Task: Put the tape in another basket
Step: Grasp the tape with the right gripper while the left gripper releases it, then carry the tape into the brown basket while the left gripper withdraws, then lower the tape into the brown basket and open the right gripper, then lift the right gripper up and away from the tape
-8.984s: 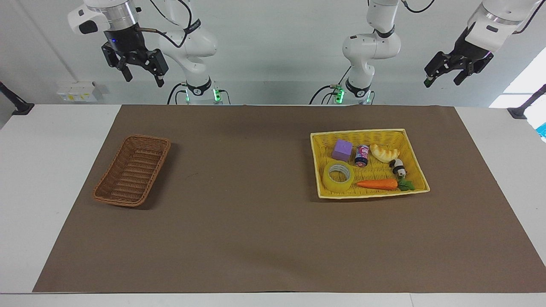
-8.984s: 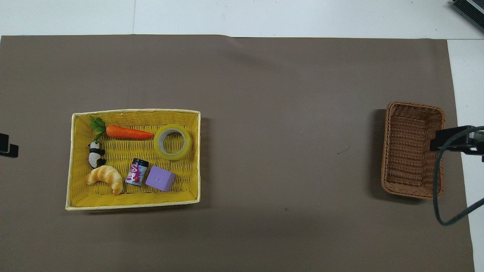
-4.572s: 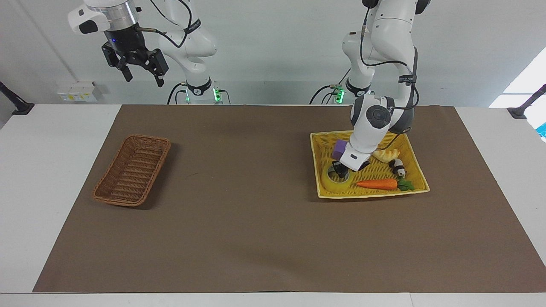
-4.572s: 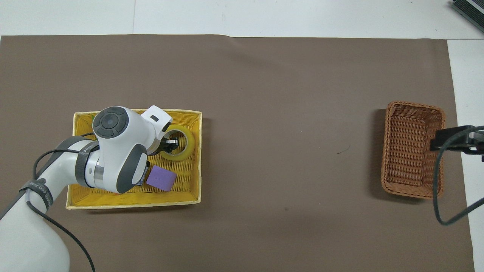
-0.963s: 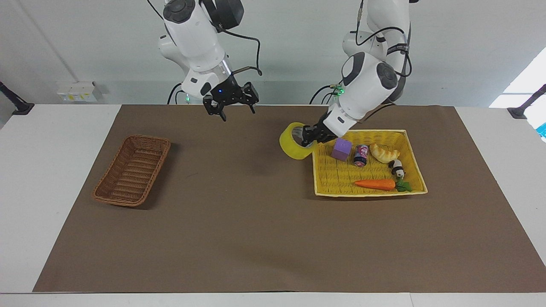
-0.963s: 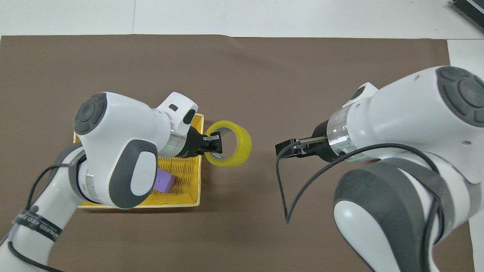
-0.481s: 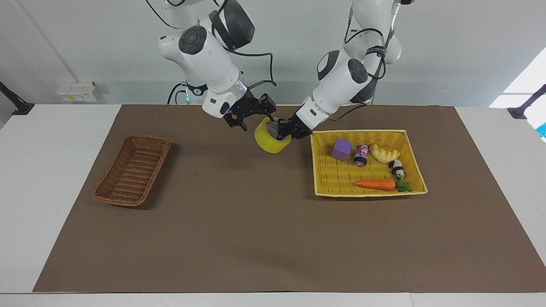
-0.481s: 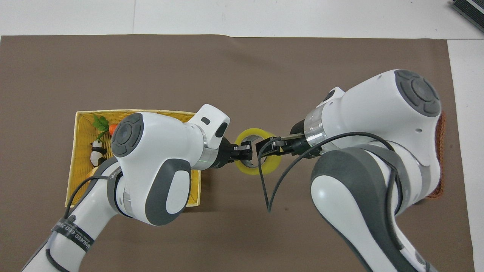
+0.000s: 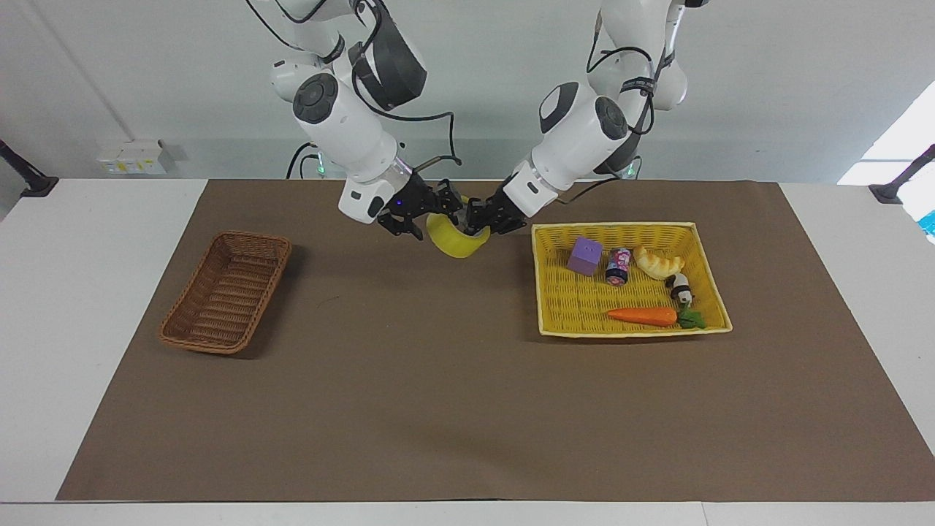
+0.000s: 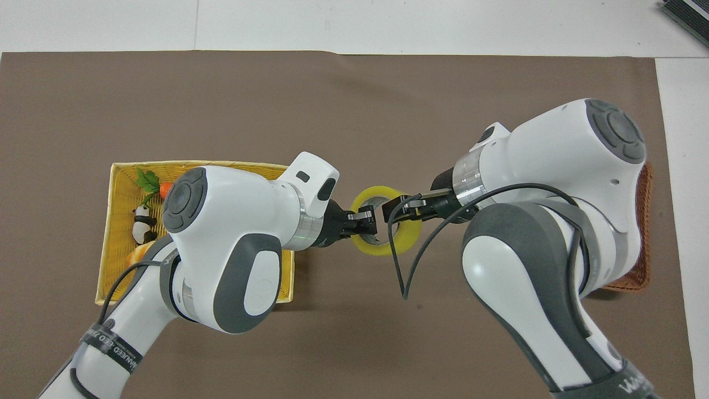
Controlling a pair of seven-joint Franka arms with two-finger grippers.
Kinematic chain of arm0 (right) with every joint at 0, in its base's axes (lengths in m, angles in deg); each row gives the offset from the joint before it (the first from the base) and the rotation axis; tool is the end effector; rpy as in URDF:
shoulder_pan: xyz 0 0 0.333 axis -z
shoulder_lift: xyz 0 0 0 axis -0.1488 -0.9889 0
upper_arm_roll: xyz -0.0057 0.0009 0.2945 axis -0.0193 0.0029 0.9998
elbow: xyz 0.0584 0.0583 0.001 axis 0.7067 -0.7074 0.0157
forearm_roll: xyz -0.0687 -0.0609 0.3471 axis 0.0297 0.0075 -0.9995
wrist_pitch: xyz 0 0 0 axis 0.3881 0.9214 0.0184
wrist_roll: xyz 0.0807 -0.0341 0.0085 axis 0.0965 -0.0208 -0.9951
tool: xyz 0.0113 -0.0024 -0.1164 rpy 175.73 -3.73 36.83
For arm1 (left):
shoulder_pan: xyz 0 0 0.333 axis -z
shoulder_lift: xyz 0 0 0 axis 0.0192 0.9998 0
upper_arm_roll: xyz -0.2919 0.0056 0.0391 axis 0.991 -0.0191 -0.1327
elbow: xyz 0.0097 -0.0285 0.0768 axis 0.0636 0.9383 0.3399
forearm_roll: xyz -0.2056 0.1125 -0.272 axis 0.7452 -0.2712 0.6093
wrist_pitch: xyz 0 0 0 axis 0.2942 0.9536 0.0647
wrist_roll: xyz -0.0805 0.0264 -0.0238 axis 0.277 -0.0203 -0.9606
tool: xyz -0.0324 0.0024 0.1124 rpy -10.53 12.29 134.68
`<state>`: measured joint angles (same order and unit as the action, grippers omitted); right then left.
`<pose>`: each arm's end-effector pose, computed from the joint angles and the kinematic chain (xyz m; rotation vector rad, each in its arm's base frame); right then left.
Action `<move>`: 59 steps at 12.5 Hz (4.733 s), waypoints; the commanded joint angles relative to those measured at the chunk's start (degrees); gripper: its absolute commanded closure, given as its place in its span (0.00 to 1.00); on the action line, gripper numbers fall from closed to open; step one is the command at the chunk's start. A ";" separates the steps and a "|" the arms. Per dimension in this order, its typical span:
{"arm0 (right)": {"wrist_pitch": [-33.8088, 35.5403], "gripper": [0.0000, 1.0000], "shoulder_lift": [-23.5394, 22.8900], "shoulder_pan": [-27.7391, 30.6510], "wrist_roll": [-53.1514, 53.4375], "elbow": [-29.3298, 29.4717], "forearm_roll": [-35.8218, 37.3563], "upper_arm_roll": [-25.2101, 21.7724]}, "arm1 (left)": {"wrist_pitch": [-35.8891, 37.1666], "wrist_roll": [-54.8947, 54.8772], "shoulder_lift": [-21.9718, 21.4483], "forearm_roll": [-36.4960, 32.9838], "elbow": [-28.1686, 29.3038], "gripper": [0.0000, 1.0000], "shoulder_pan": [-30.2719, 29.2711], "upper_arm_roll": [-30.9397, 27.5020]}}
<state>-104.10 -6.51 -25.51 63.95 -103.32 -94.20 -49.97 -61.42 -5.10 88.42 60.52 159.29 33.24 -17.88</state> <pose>0.5111 0.2299 0.4820 -2.6987 -0.1845 0.1222 0.4511 -0.3607 0.4455 2.5213 0.1655 -0.1289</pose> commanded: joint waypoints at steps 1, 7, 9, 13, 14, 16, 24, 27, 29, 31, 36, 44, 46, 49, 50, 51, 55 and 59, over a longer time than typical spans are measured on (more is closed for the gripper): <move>-0.54 1.00 -0.15 1.40 -1.73 -0.45 -0.62 0.13 | -0.40 0.01 -1.47 1.49 0.21 0.70 1.26 -0.95; 0.77 1.00 -2.25 6.91 -2.08 2.71 0.61 -0.05 | -1.20 6.87 -5.69 1.49 -0.32 0.00 -0.49 -1.12; 2.17 1.00 -2.26 11.13 -5.84 2.81 1.49 -0.14 | 2.04 9.05 -6.92 1.49 -0.49 0.00 -4.09 -1.12; 5.61 1.00 -1.73 23.43 -18.67 0.36 10.36 -0.31 | 13.81 9.86 -7.98 -8.47 -4.08 0.00 -13.49 -1.48; 5.18 1.00 -1.64 26.76 -22.18 -0.78 10.46 -0.31 | 15.75 9.25 -7.54 -13.49 -5.49 0.00 -14.64 -1.56; 4.73 1.00 -2.08 31.34 -27.20 -1.76 10.63 -0.31 | 16.38 1.74 -7.54 -22.20 -5.68 0.00 -18.41 -1.56; 1.04 1.00 -9.45 45.16 -47.95 -6.77 12.83 -0.40 | 34.90 -21.43 -7.36 -39.09 -14.89 0.00 -29.76 -1.56; 0.25 1.00 -9.99 44.99 -47.70 -6.68 12.04 -0.32 | 42.82 -25.55 -5.35 -42.19 -22.53 0.00 -29.86 -1.56; -0.80 1.00 -10.43 44.64 -47.17 -6.77 11.86 -0.31 | 42.49 -26.70 -5.60 -41.40 -21.86 0.00 -29.94 -1.56; -0.98 0.75 -11.66 44.55 -47.26 -6.77 11.86 -0.31 | 42.57 -26.88 -5.96 -41.31 -20.97 0.00 -31.26 -1.65; -0.89 0.00 -12.45 43.07 -43.85 -3.18 11.86 0.12 | 42.57 -26.44 -5.96 -41.31 -21.06 0.00 -31.44 -1.65; -0.55 0.00 -10.17 29.36 -15.82 9.73 24.67 0.13 | 42.57 -26.44 -5.96 -41.31 -21.06 0.00 -31.44 -1.65; 0.42 0.00 -8.08 25.24 -8.64 11.24 28.81 0.21 | 42.57 -26.44 -5.96 -41.31 -21.06 0.00 -31.44 -1.65; 7.87 0.00 -1.32 20.39 2.82 11.33 31.81 0.30 | 42.57 -26.44 -5.96 -41.31 -21.06 0.00 -31.44 -1.65; 10.51 0.00 1.32 19.77 4.14 11.33 31.73 0.39 | 42.57 -26.44 -5.96 -41.31 -21.06 0.00 -31.44 -1.65; 12.97 0.00 3.43 19.77 5.46 11.33 31.21 0.48 | 42.57 -26.44 -5.96 -41.31 -21.06 0.00 -31.44 -1.65; 25.35 0.00 6.62 20.55 7.93 18.78 28.67 -0.40 | 42.57 -26.44 -5.96 -41.31 -21.06 0.00 -31.44 -1.65; 26.62 0.00 13.98 19.86 14.16 11.54 27.77 -0.05 | 42.57 -26.44 -5.96 -41.31 -21.06 0.00 -31.44 -1.65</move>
<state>-76.67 3.53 -5.67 74.64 -86.17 -65.15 -50.86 -19.98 -30.75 82.11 19.77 139.18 2.46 -20.03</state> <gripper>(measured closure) 0.000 0.000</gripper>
